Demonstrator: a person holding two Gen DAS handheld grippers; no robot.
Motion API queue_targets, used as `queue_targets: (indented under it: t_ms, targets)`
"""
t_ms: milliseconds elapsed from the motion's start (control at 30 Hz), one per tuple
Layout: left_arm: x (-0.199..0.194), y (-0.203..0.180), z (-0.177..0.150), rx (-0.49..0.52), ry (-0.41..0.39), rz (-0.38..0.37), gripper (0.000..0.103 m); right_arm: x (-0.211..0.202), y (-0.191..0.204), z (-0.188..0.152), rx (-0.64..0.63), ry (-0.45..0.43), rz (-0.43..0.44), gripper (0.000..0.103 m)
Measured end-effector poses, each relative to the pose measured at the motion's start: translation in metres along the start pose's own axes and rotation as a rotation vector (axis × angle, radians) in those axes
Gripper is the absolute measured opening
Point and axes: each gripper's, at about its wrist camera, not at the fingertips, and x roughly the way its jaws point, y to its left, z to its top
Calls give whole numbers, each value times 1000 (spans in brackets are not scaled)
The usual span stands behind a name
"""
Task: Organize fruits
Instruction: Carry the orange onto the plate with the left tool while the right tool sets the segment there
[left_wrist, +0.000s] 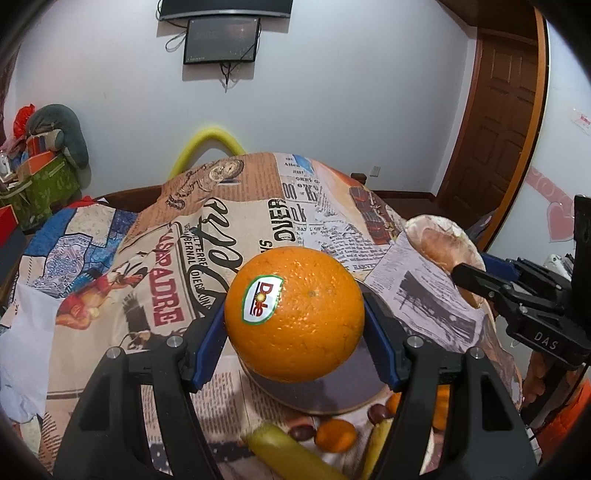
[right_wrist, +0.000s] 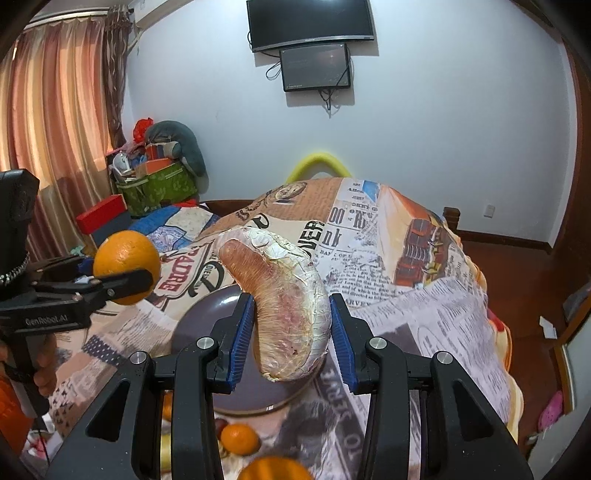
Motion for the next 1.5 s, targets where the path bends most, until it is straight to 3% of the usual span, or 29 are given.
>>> queue_targets:
  t_ms: [267, 800, 900, 1067, 1233, 1500]
  targets:
    - [44, 9, 8, 1, 65, 15, 68, 36, 0, 10, -64, 60, 8, 38]
    - [121, 23, -1, 22, 265, 20, 68, 111, -7, 3, -154, 296, 54, 37]
    - [130, 25, -4, 13, 295, 16, 68, 119, -8, 2, -151, 320, 64, 20]
    - [141, 23, -9, 25, 332, 27, 68, 126, -7, -3, -131, 362, 105, 20]
    - [143, 20, -10, 47, 334, 43, 68, 120, -2, -9, -151, 357, 106, 21]
    - [121, 16, 1, 43, 272, 35, 70, 103, -4, -5, -138, 331, 92, 28]
